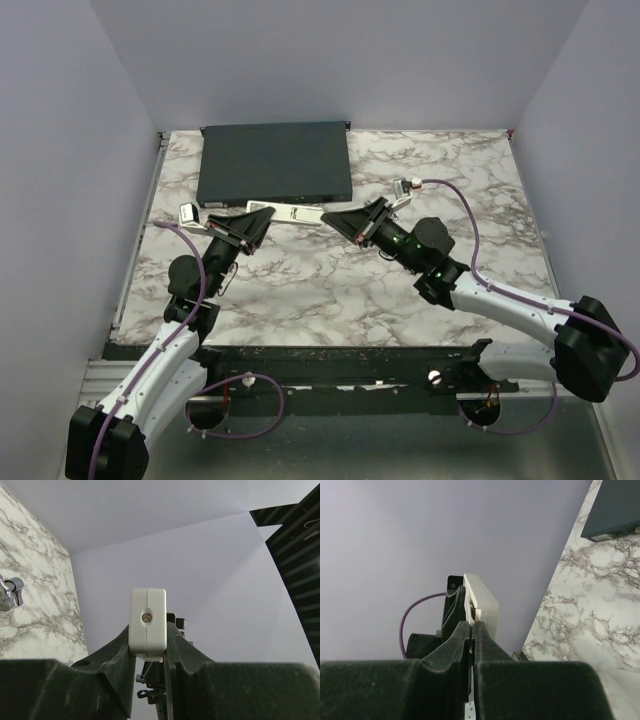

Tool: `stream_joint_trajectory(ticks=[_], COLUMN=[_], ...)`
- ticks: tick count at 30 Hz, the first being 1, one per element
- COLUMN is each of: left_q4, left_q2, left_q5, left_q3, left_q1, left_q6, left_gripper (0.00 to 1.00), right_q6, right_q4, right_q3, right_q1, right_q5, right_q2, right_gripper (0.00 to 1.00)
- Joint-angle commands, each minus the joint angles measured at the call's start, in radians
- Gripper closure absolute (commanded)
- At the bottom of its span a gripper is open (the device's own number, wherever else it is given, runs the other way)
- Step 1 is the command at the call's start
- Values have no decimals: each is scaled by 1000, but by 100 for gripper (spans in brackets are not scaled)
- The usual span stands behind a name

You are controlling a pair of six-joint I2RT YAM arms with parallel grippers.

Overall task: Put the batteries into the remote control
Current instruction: Load the battery cover into the remote control.

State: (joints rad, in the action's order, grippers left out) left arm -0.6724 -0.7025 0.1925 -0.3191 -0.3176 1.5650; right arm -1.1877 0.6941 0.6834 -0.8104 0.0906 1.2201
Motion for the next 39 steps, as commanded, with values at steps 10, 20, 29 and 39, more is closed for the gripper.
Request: stream_joint_trajectory(ticks=[10, 20, 29, 39], left_q4=[-118, -119, -133, -132], left_q2=[0, -8, -16, -11], left_q5=[45, 57, 69, 66], left_q3=[-26, -35, -31, -32], left_q1=[-7, -8, -8, -8], left_q6=[46, 36, 31, 32], left_gripper=[100, 100, 100, 100], right_q6=[81, 108, 122, 127], right_q4=[-139, -172, -201, -214], right_q3=[58, 81, 111, 115], right_q1=[-6, -6, -5, -3], right_q5=[0, 12, 46, 48], right_q2=[41, 38, 52, 49], right_gripper=[99, 99, 99, 99])
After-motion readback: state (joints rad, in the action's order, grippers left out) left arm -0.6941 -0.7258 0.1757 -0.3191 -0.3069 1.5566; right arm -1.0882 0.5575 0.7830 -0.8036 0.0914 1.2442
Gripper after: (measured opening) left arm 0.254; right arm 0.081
